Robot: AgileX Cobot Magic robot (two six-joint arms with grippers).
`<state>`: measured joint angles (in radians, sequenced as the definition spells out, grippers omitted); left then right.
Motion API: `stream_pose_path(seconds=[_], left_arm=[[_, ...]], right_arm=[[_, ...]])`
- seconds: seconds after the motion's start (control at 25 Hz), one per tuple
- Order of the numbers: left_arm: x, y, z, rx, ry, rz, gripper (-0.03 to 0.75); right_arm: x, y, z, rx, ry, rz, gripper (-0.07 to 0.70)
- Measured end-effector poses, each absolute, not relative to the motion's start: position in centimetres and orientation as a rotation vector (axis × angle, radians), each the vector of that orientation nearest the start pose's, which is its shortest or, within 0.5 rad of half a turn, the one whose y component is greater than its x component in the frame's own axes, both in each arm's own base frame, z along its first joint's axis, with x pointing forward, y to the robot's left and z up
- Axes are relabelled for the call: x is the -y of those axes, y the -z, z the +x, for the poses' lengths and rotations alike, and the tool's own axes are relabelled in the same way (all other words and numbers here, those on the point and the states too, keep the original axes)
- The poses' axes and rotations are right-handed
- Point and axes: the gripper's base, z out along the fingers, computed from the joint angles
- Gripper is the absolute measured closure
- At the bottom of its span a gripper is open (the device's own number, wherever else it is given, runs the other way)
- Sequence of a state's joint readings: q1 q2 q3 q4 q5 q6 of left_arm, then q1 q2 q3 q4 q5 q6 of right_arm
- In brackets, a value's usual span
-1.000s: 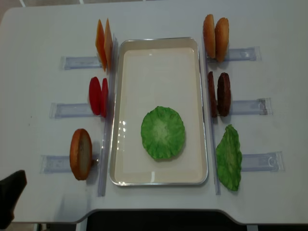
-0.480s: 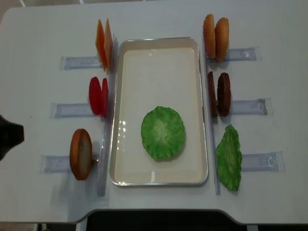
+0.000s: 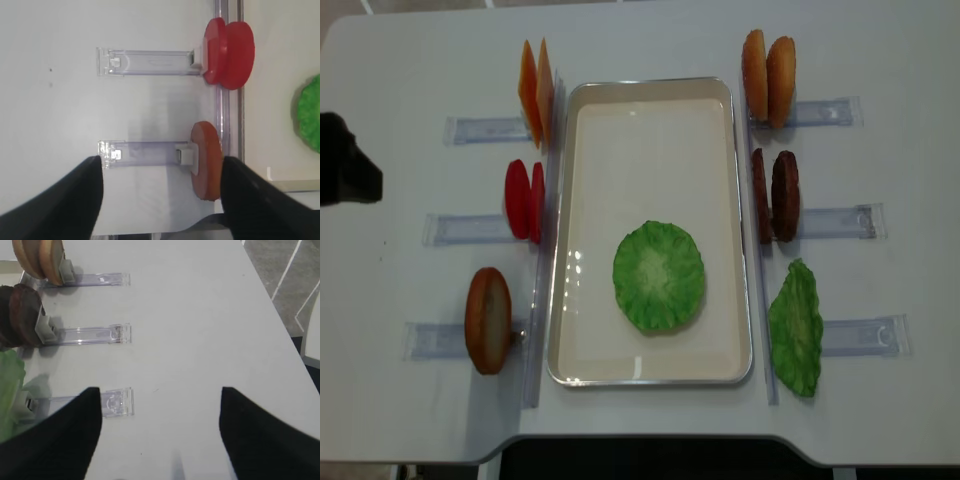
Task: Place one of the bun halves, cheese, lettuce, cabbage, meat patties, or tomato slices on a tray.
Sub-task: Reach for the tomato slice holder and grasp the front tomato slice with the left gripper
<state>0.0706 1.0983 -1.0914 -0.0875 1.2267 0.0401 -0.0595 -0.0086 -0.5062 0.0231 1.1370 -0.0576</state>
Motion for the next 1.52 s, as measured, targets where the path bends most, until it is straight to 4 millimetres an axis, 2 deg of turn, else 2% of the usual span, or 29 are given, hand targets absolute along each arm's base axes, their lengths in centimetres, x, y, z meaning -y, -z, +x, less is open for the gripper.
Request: stream_pose_path(seconds=[0.24,0.76,0.96,1.16,1.52], left_arm=[[-1.5,-34.6,22.8,-2.785,-0.012,-0.045,0.157],[-2.1,-30.4,29.7,-2.912,-0.019,-0.043,0.174],[-2.1,-29.3,31.3,-2.928,-0.056,-0.015,0.177],[-0.3,-29.3,31.6,-2.907,-0.079,0.05,0.177],[5.5,-28.9,31.5,-2.903,-0.027,0.053,0.177]], right_arm=[[-0.3,-27.3,-1.0,-2.106,0.042,0.0,0.155],[-0.3,-27.3,-1.0,-2.106,0.042,0.0,0.155],[-0.3,-27.3,-1.0,-2.106,0.042,0.0,0.155],[-0.3,-27.3,-1.0,-2.106,0.042,0.0,0.155],[-0.3,-27.3,-1.0,-2.106,0.042,0.0,0.155]])
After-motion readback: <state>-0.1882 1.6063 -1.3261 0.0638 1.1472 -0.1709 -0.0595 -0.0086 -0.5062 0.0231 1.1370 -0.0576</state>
